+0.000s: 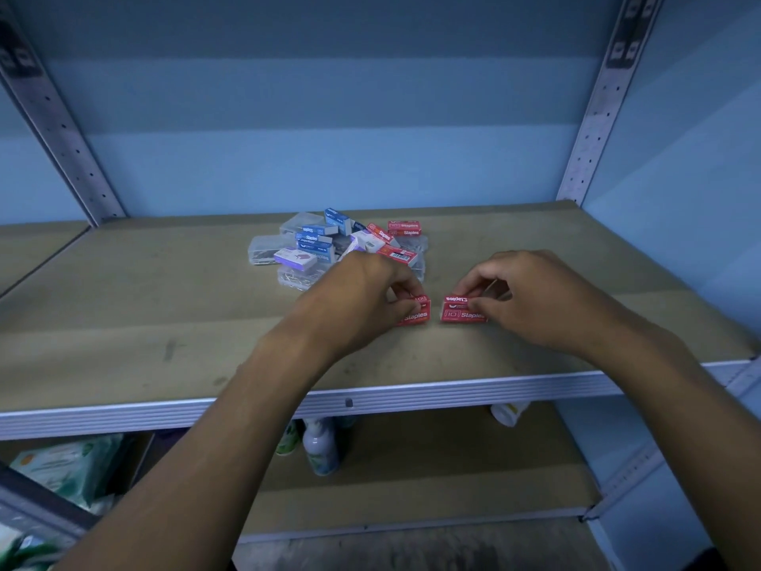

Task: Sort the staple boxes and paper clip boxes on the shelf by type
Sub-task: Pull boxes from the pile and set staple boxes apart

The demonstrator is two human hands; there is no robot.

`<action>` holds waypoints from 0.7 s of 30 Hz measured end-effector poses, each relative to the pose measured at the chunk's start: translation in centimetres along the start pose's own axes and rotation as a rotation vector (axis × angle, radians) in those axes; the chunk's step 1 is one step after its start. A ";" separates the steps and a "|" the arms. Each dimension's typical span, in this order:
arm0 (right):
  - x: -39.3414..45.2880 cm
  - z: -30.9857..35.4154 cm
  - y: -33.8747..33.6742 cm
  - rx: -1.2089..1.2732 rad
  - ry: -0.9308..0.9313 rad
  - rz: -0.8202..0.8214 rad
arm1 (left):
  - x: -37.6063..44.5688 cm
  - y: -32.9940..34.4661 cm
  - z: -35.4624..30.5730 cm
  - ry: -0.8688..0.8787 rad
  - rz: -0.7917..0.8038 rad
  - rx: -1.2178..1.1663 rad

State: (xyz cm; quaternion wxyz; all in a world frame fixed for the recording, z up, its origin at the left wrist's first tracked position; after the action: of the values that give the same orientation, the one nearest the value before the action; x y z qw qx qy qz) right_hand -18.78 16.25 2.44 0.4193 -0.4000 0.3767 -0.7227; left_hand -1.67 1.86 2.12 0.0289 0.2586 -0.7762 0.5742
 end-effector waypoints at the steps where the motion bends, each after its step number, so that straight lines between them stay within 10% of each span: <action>1: -0.3 -0.1 -0.3 -0.003 -0.003 -0.003 | 0.0 0.1 -0.4 0.013 -0.004 -0.003; 21: -5.6 -3.4 -3.5 -0.050 0.080 -0.002 | 0.3 2.7 -5.2 0.135 0.047 -0.088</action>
State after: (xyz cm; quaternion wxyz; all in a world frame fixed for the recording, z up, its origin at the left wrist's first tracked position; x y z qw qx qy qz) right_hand -21.06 23.34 2.73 0.3933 -0.3815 0.4106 -0.7288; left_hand -4.41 7.01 1.64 0.0788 0.1994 -0.8029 0.5562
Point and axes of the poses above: each hand's wrist, its own x-axis towards the middle knuckle, its own y-axis out of the palm, z = x × y, the point moved 1 cm from there along x, towards the middle knuckle, and after that the axes turned 2 degrees about -z, right-handed, at the moved point
